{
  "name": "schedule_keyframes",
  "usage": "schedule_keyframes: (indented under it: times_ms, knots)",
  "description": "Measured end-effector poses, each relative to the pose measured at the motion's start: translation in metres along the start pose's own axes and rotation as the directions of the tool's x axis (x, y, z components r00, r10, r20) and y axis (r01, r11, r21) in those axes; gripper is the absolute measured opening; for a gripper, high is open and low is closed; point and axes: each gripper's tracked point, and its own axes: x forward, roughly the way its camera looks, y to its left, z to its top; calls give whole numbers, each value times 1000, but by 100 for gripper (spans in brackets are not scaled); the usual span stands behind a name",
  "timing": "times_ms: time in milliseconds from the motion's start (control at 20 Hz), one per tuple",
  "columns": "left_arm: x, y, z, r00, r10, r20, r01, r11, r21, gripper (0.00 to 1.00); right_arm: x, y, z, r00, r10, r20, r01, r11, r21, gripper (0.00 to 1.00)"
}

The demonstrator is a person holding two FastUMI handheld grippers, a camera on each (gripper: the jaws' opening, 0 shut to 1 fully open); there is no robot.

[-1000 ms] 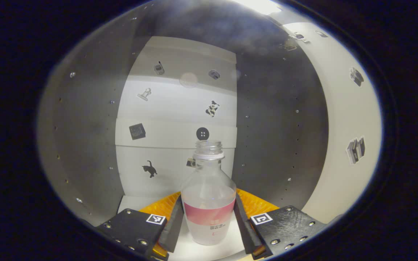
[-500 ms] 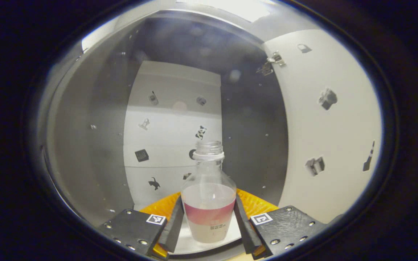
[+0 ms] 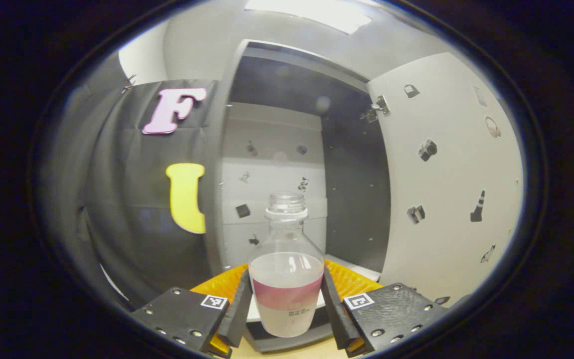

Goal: Open the cabinet door with the right hand, grasp the bottle in the cabinet with the left hand and place it on the coaster, then close the cabinet door with the right hand.

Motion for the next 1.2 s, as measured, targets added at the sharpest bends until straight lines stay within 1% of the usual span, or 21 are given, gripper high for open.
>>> schedule_keyframes:
  times_ms: [150, 200, 300, 400, 500, 550, 600, 650, 700, 750, 800, 950, 1050, 1100, 1150, 1200]
  knots:
    - [-44, 48, -32, 996, 95, -1, -95, 995, -11, 68, -10, 4, 3, 1000, -4, 18, 4, 1000, 5, 92]
    - [-58, 63, -47, 992, 127, -11, -127, 992, -24, 70, -14, 3, 2, 1000, -10, 20, 10, 1000, 2, 92]
    - [-85, 84, -78, 985, 171, -35, -172, 984, -37, 68, -18, 4, 1, 1000, -15, 21, 15, 1000, -8, 92]
    - [-109, 95, -107, 979, 197, -54, -199, 979, -40, 68, -20, -1, -1, 999, -32, 32, 33, 999, -14, 92]
    - [-130, 108, -136, 975, 214, -65, -218, 975, -52, 70, -24, -2, -7, 999, -39, 30, 39, 999, -2, 92]
    - [-136, 110, -151, 972, 223, -70, -227, 972, -56, 68, -26, -4, -8, 998, -44, 37, 44, 999, 6, 92]
    - [-143, 114, -163, 970, 232, -75, -237, 970, -56, 68, -28, -6, -9, 997, -57, 42, 57, 998, 13, 98]
    - [-151, 117, -178, 967, 240, -86, -245, 968, -54, 68, -30, -11, -11, 997, -74, 36, 73, 997, 20, 92]
    - [-159, 119, -191, 965, 243, -96, -249, 967, -55, 68, -33, -12, -15, 996, -88, 35, 87, 996, 17, 92]
    - [-163, 118, -201, 965, 243, -98, -249, 967, -58, 68, -34, -15, -16, 994, -100, 40, 100, 995, 2, 92]
    - [-168, 117, -210, 966, 241, -95, -247, 967, -64, 71, -37, -19, -18, 992, -116, 45, 118, 993, -26, 92]
    - [-179, 118, -231, 965, 246, -90, -252, 966, -56, 70, -42, -19, -20, 990, -133, 45, 136, 988, -73, 92]
    - [-184, 116, -248, 964, 249, -91, -254, 966, -46, 70, -41, -23, -21, 987, -155, 49, 161, 977, -143, 92]
    - [-186, 114, -257, 961, 257, -96, -262, 964, -37, 70, -40, -22, -20, 987, -156, 46, 161, 974, -156, 92]
    - [-185, 113, -268, 957, 269, -109, -273, 962, -24, 70, -41, -19, -19, 988, -148, 42, 153, 977, -149, 93]
    - [-186, 110, -282, 954, 274, -123, -277, 961, -3, 70, -42, -16, -17, 989, -143, 43, 148, 979, -140, 98]
